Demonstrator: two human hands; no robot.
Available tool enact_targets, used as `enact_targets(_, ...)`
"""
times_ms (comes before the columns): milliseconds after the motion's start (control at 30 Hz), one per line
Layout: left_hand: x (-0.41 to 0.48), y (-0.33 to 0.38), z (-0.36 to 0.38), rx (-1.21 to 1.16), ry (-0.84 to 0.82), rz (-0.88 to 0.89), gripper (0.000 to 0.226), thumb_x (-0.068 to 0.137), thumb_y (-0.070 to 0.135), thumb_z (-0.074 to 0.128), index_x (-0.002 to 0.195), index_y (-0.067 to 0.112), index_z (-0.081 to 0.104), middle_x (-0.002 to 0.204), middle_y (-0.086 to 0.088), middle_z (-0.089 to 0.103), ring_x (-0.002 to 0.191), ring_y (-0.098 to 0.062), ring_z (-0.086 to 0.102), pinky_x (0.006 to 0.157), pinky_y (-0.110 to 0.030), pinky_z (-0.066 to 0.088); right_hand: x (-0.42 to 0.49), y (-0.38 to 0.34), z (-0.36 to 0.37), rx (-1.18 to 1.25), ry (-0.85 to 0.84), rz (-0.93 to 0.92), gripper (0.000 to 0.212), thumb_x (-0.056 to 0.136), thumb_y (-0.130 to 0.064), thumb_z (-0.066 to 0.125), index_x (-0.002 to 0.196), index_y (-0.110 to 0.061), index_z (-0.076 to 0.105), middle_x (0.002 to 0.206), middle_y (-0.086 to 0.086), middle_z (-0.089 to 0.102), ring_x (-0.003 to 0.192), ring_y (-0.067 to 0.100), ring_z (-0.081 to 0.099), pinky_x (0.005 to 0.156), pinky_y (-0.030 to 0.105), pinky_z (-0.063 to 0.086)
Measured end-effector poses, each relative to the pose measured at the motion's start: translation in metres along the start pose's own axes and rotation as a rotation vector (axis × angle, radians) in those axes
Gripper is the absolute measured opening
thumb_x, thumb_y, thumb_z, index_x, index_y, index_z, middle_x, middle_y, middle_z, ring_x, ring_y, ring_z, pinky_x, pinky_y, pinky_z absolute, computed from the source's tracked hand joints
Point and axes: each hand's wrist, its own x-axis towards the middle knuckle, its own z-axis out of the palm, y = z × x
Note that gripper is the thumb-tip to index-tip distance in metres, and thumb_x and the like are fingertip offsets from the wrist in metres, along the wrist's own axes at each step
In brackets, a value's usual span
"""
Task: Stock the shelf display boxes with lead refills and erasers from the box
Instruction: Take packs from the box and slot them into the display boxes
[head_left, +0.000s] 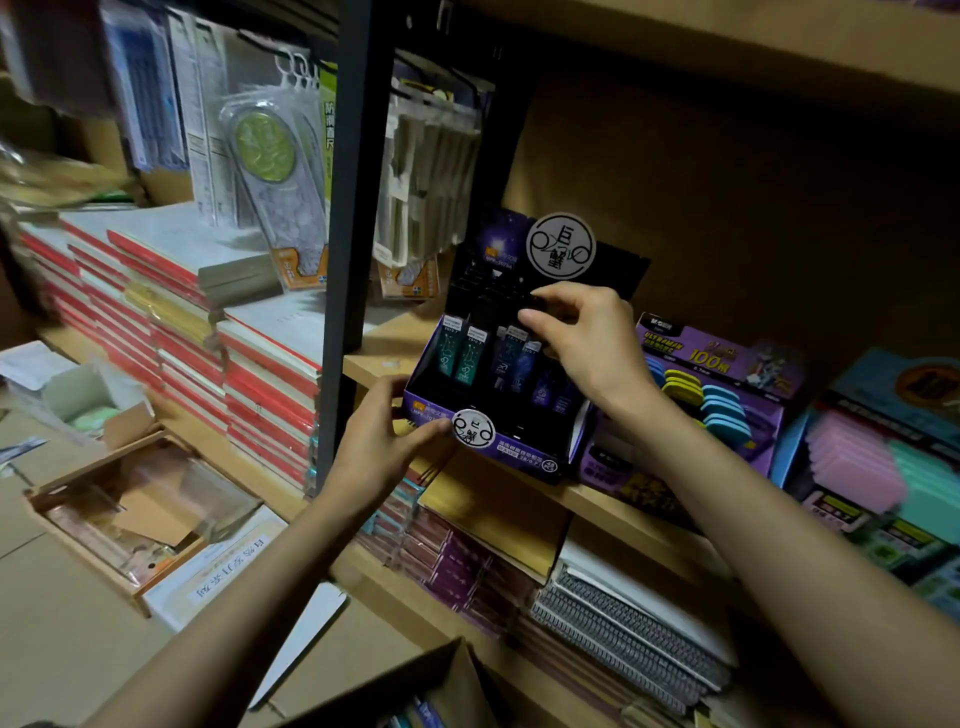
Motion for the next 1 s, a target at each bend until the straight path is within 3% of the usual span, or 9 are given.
enact_targets(100, 0.001, -0.003, 0.001, 0.005, 0.017, 0.013, 0.057, 0.079, 0.025, 0.072, 0.127, 0.013, 0.045, 0.119, 0.005, 0.055, 0.104, -0.008, 0.053, 0.072, -0.009, 0.042, 0.000, 0.000, 0.004, 0.041, -0.010, 0.020, 0.022, 0.083, -0.019, 0.070, 0.104, -0.012, 0.071, 0.090, 0.004, 0.069, 0.088, 0.020, 0.066, 0.083, 0.043, 0.054)
enact_targets(300, 0.003, -0.006, 0.001, -0.021, 0.013, 0.016, 0.054, 0.079, 0.025, 0.073, 0.125, 0.015, 0.045, 0.116, 0.007, 0.055, 0.102, -0.007, 0.054, 0.071, -0.009, 0.043, 0.001, 0.011, 0.019, 0.068, -0.003, 0.064, 0.023, 0.084, -0.014, 0.069, 0.106, -0.007, 0.069, 0.090, 0.013, 0.070, 0.080, 0.025, 0.068, 0.072, 0.034, 0.058)
enact_targets(433, 0.003, -0.006, -0.002, 0.020, -0.002, 0.038, 0.052, 0.080, 0.025, 0.072, 0.124, 0.018, 0.045, 0.115, 0.009, 0.053, 0.094, 0.002, 0.053, 0.070, -0.004, 0.043, 0.006, 0.012, 0.027, 0.009, -0.001, 0.084, 0.022, 0.083, -0.017, 0.070, 0.101, -0.003, 0.069, 0.088, 0.014, 0.068, 0.084, 0.026, 0.066, 0.081, 0.042, 0.054)
enact_targets(500, 0.001, -0.006, -0.007, 0.076, -0.014, 0.060, 0.053, 0.082, 0.025, 0.070, 0.127, 0.014, 0.045, 0.121, 0.005, 0.053, 0.100, -0.003, 0.054, 0.077, -0.009, 0.044, 0.009, 0.008, 0.027, -0.100, 0.008, 0.050, 0.018, 0.082, -0.020, 0.071, 0.090, -0.004, 0.071, 0.079, 0.012, 0.069, 0.078, 0.024, 0.066, 0.077, 0.039, 0.054)
enact_targets(567, -0.004, -0.004, -0.015, 0.131, -0.025, 0.054, 0.053, 0.083, 0.023, 0.069, 0.128, 0.009, 0.045, 0.126, -0.004, 0.054, 0.111, -0.015, 0.053, 0.089, -0.026, 0.047, 0.011, 0.001, 0.023, -0.291, -0.029, 0.012, 0.025, 0.082, -0.027, 0.071, 0.074, -0.004, 0.068, 0.067, 0.008, 0.064, 0.072, 0.023, 0.064, 0.067, 0.033, 0.051)
enact_targets(633, -0.012, -0.001, -0.025, 0.149, -0.045, 0.021, 0.048, 0.084, 0.021, 0.067, 0.126, 0.008, 0.047, 0.125, -0.006, 0.053, 0.110, -0.017, 0.053, 0.086, -0.030, 0.049, 0.010, -0.006, 0.016, -0.423, -0.081, 0.021, 0.037, 0.081, -0.036, 0.071, 0.065, -0.005, 0.060, 0.059, 0.006, 0.056, 0.070, 0.026, 0.062, 0.064, 0.031, 0.048)
enact_targets(833, -0.069, -0.017, -0.051, 0.166, -0.139, -0.135, 0.020, 0.088, 0.013, 0.062, 0.107, 0.013, 0.055, 0.102, 0.000, 0.061, 0.093, -0.012, 0.060, 0.065, -0.015, 0.049, -0.048, -0.007, -0.005, -0.323, -0.149, -0.085, 0.028, 0.087, -0.034, 0.064, 0.101, -0.010, 0.067, 0.097, 0.008, 0.069, 0.092, 0.022, 0.062, 0.081, 0.037, 0.051)
enact_targets(967, -0.128, -0.058, -0.043, 0.245, -0.160, -0.299, 0.017, 0.086, 0.007, 0.066, 0.101, 0.002, 0.059, 0.095, -0.008, 0.063, 0.089, -0.024, 0.063, 0.079, -0.034, 0.052, -0.122, 0.007, 0.000, -0.179, -0.348, -0.161, 0.020, 0.088, -0.029, 0.063, 0.102, -0.016, 0.068, 0.099, 0.003, 0.070, 0.091, 0.016, 0.063, 0.080, 0.029, 0.049)
enact_targets(1000, -0.147, -0.071, -0.038, 0.236, -0.154, -0.355, 0.017, 0.085, 0.004, 0.066, 0.099, -0.002, 0.059, 0.094, -0.011, 0.063, 0.087, -0.024, 0.062, 0.077, -0.032, 0.049, -0.140, 0.015, 0.007, -0.195, -0.432, -0.157, 0.019, 0.088, -0.030, 0.063, 0.101, -0.017, 0.069, 0.099, 0.003, 0.070, 0.090, 0.015, 0.064, 0.080, 0.030, 0.049)
